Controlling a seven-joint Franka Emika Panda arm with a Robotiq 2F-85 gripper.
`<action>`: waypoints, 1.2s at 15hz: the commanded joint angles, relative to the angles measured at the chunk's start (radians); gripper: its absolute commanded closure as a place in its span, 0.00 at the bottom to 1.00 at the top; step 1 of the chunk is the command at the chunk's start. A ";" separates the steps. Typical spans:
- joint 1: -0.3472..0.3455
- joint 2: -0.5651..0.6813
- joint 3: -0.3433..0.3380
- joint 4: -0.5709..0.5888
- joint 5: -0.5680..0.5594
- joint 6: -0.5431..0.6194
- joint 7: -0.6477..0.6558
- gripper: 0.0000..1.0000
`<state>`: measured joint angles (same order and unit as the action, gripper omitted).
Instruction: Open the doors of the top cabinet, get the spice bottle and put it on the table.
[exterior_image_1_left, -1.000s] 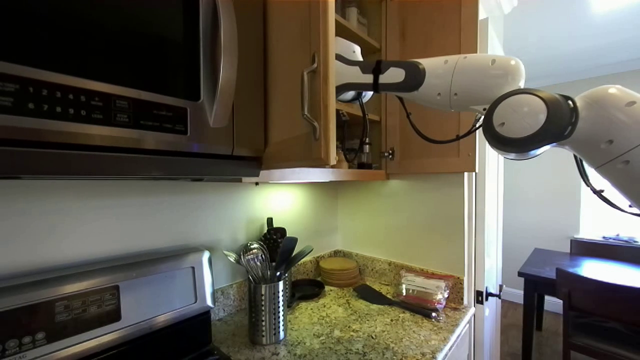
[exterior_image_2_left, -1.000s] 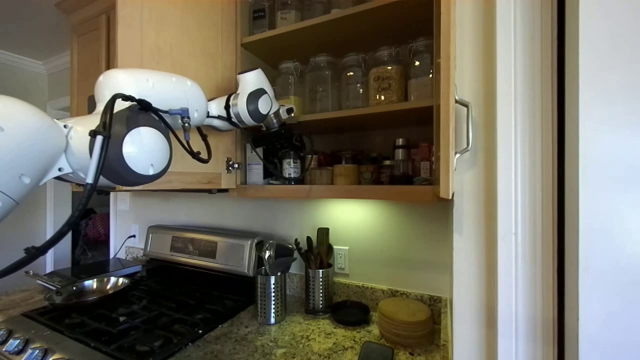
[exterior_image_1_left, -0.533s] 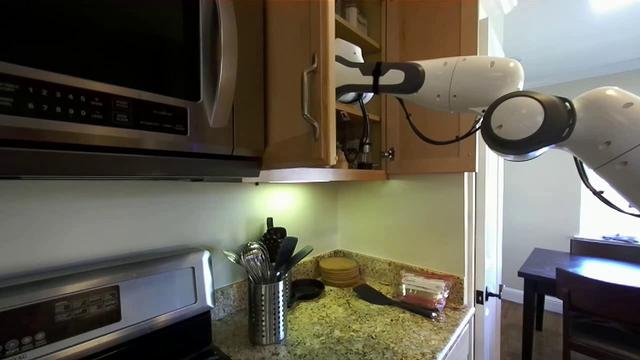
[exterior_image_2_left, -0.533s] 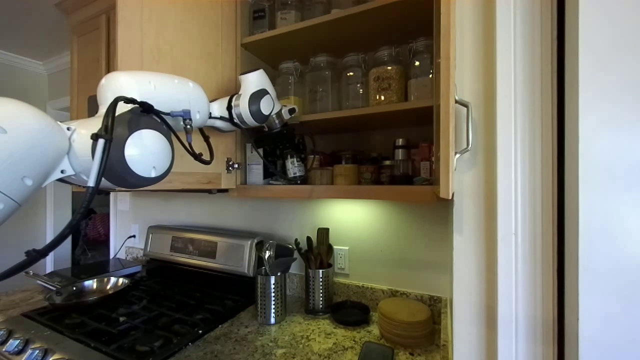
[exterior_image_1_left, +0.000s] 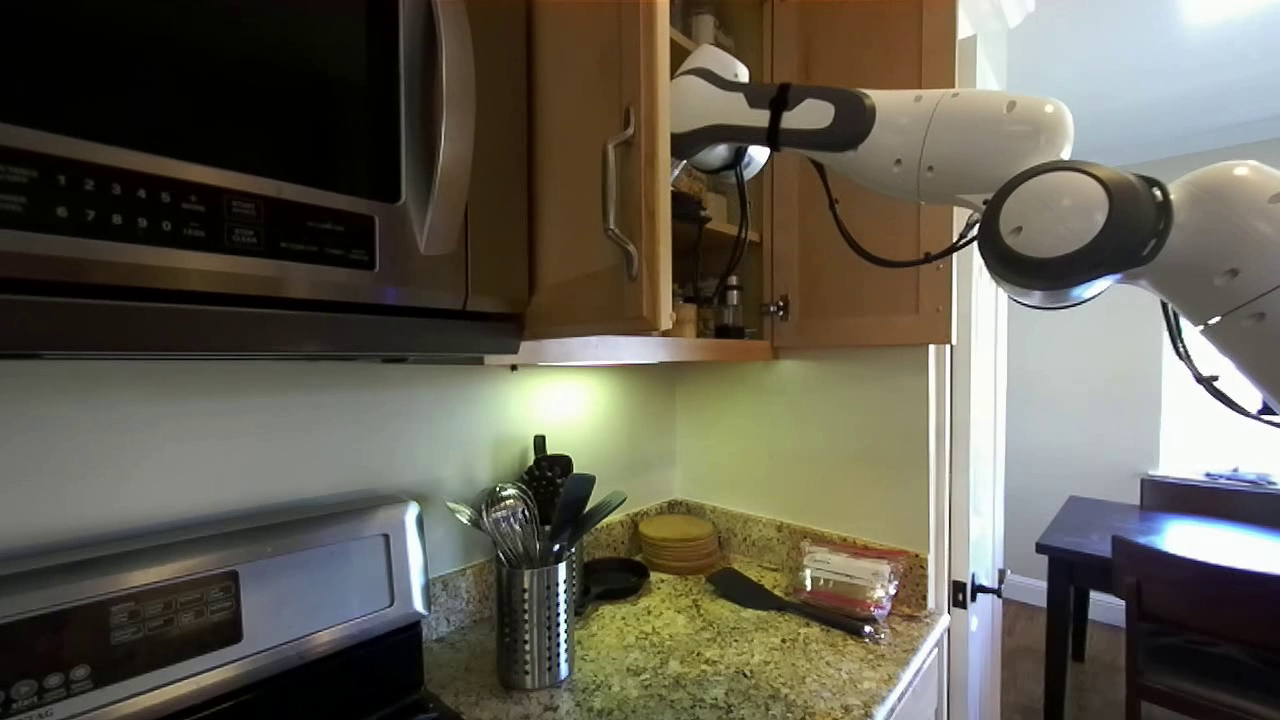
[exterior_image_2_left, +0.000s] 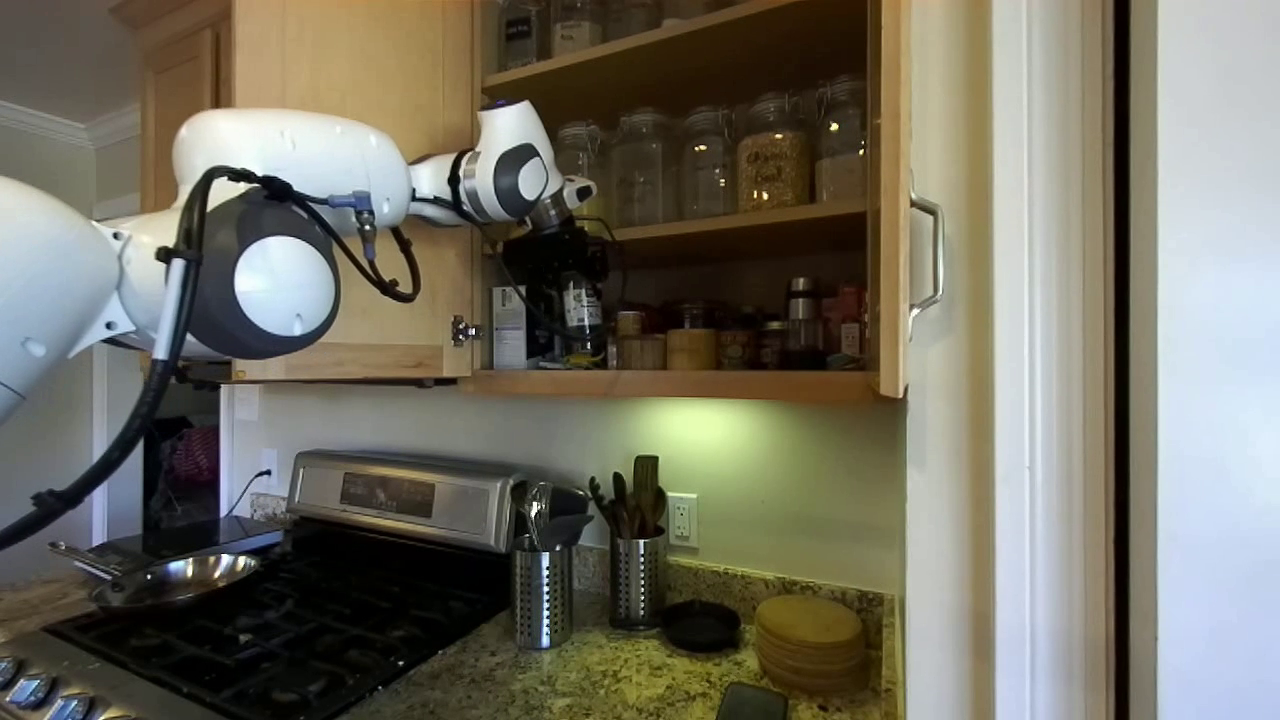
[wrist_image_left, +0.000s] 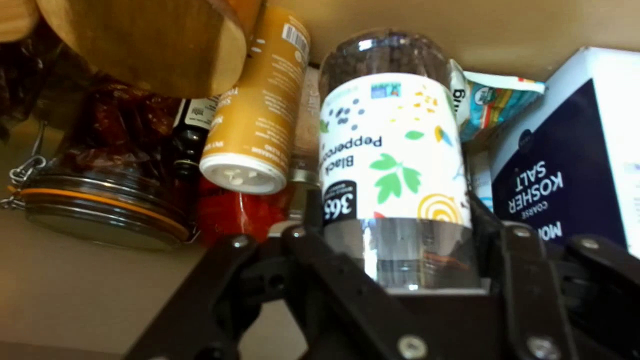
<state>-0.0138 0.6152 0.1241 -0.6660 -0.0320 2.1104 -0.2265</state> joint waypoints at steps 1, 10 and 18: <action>-0.039 -0.113 0.026 -0.089 0.055 -0.069 -0.015 0.59; -0.103 -0.336 -0.008 -0.368 0.059 -0.205 0.035 0.59; -0.113 -0.489 -0.060 -0.682 0.020 -0.151 0.109 0.59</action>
<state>-0.1212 0.2437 0.0809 -1.1523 0.0115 1.9180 -0.1676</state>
